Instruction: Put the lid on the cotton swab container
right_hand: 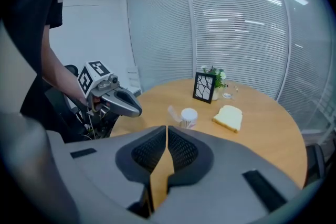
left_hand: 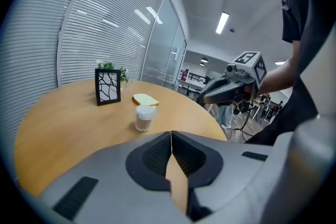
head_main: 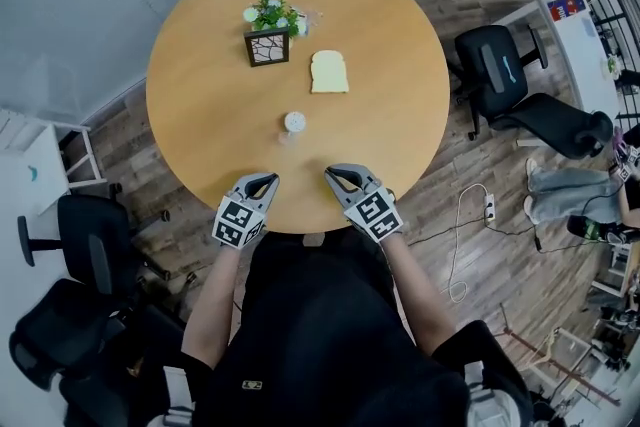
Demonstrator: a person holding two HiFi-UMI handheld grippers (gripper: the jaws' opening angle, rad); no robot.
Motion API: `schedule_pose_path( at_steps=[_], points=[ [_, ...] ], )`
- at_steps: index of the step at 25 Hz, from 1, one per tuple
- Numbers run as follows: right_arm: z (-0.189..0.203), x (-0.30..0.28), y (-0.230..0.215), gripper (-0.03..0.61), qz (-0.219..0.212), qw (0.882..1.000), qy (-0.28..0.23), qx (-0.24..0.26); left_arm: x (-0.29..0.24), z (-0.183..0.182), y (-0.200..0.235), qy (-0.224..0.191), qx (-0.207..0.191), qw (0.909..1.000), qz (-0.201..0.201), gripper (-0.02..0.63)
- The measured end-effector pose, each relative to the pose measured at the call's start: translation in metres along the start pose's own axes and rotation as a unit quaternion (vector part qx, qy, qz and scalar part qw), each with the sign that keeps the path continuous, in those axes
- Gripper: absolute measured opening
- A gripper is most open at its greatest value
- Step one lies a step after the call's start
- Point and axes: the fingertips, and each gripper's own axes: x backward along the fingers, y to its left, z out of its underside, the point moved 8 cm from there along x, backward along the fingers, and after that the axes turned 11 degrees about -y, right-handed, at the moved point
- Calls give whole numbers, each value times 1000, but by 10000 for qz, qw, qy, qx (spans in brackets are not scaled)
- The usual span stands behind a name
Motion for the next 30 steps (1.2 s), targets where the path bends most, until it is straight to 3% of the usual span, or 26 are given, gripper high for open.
schedule_pose_path(
  at_steps=[9, 19, 24, 30],
  points=[
    [28, -16, 4, 8, -52, 9994, 102, -312, -28, 18, 27, 103, -193, 9998, -42, 8],
    [46, -31, -8, 8, 44, 9997, -32, -239, -64, 26, 41, -207, -672, 9956, -626, 8],
    [49, -32, -14, 8, -22, 9998, -46, -189, -84, 27, 47, 54, -1030, 9930, -568, 8],
    [53, -34, -28, 8, -96, 9998, -4, -148, -99, 28, 49, 100, -1101, 9927, -486, 9]
  ],
)
